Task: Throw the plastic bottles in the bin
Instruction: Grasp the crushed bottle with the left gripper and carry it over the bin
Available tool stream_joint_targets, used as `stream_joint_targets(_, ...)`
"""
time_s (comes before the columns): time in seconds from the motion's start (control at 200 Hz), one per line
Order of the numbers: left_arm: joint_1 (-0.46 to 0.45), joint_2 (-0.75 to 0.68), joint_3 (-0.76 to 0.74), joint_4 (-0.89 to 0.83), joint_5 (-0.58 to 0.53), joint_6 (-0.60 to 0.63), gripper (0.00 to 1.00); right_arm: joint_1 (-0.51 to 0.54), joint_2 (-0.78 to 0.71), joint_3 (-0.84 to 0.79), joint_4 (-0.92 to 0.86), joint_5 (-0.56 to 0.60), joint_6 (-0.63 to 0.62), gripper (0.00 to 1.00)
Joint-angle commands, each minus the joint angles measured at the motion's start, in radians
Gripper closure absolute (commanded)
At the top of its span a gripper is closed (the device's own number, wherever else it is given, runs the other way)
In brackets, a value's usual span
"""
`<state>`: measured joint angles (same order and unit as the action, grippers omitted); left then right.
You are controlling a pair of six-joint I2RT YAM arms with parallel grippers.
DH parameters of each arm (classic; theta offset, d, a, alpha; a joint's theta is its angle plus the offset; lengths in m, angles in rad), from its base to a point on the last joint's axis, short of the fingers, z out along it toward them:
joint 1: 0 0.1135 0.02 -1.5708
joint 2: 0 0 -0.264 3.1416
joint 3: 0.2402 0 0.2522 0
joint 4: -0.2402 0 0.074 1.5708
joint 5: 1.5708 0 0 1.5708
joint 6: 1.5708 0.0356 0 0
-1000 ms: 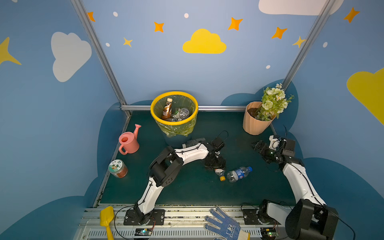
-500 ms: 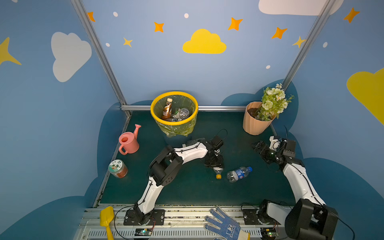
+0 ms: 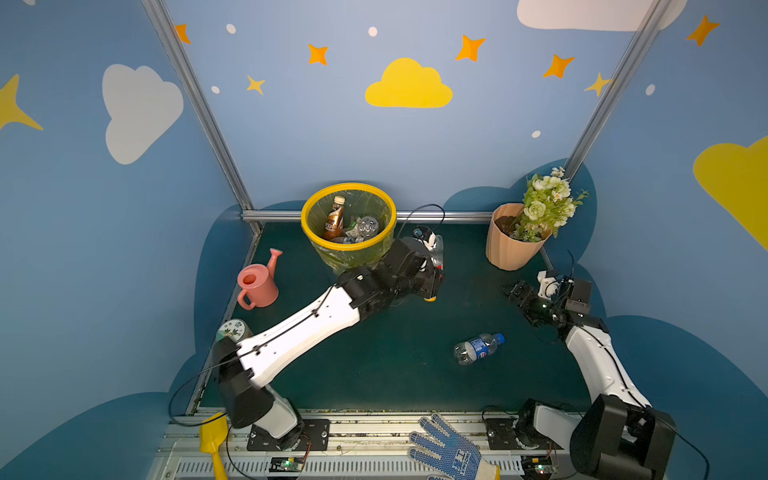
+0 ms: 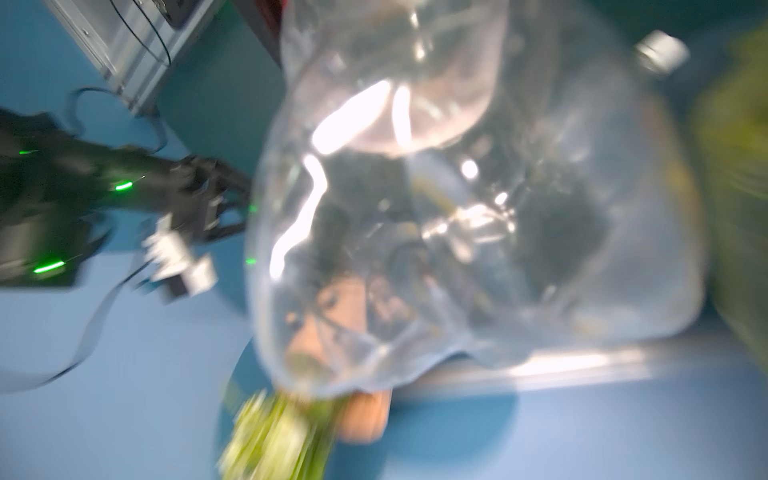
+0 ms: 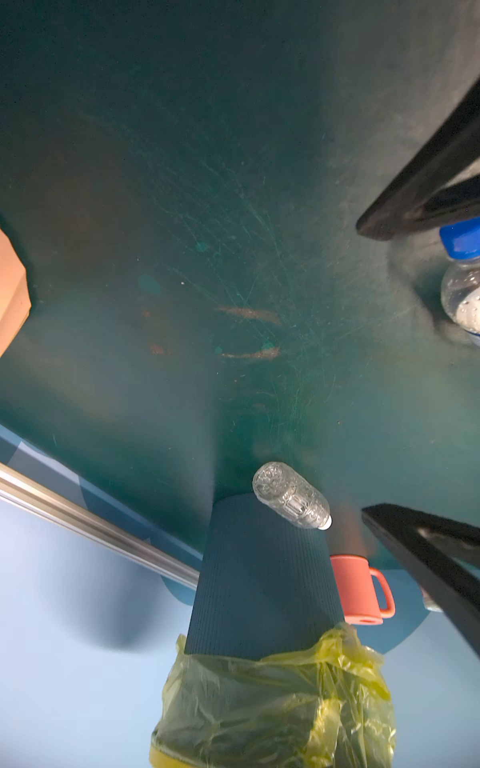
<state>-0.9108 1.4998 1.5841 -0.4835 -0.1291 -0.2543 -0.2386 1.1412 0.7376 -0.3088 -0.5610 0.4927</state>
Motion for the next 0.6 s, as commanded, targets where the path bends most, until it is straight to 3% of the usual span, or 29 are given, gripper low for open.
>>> stream_joint_targets(0.0,-0.02,-0.151,-0.064,0.168,-0.28,0.256,0.51,0.017,0.012,0.012,0.046,-0.033,0.013,0.03)
stream_joint_targets(0.175,-0.063,-0.374,-0.258,0.578,-0.445,0.605,0.56,0.092,0.01,0.04,0.047,-0.005,-0.022,0.04)
stream_joint_targets(0.31,-0.04,-0.408,-0.29,0.687,-0.474,0.768,0.53,0.151,-0.007,0.065,0.025,0.05,-0.036,0.04)
stream_joint_targets(0.385,0.041,-0.393,-0.274,0.668,-0.433,0.722,0.52,0.174,-0.019,0.075,0.007,0.066,-0.04,0.04)
stream_joint_targets(0.496,0.263,-0.324,-0.235,0.566,-0.294,0.503,0.51,0.188,-0.049,0.077,-0.022,0.088,-0.047,0.04)
stream_joint_targets(0.596,0.417,-0.208,-0.174,0.374,-0.226,0.32,0.38,0.189,-0.086,0.071,-0.039,0.107,-0.051,0.04)
